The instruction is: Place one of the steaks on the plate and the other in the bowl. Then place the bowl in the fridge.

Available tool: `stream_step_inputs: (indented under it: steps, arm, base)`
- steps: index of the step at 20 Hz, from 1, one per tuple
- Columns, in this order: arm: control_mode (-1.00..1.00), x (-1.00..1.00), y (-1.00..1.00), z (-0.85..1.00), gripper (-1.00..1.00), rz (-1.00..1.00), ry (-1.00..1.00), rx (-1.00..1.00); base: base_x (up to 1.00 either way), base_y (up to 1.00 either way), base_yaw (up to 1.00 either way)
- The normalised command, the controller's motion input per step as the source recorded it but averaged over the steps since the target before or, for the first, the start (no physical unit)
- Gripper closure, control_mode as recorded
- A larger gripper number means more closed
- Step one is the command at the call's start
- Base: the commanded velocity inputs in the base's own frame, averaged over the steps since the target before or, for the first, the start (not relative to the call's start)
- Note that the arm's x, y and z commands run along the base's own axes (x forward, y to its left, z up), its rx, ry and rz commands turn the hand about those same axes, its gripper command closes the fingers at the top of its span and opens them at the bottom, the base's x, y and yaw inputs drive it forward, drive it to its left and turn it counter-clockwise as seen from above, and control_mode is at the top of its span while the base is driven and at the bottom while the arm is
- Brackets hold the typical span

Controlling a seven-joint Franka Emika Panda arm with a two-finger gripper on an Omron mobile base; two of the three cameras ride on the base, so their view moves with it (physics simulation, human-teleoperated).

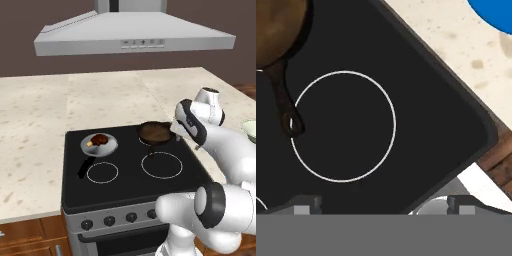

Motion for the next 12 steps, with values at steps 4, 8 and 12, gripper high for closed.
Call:
stream_step_inputs:
  steps: [4, 8, 12]
  arm:
    - [-1.0, 0.0, 1.0, 0.02, -1.0, 0.0, 0.0, 0.03]
    - [-1.0, 0.0, 1.0, 0.11, -1.0, 0.0, 0.0, 0.04]
    - [-1.0, 0.0, 1.0, 0.1, -1.0, 0.0, 0.0, 0.03]
  base:
    - [0.0, 0.0, 0.0]
    - [0.0, 0.0, 0.0]
    - [0.0, 0.0, 0.0]
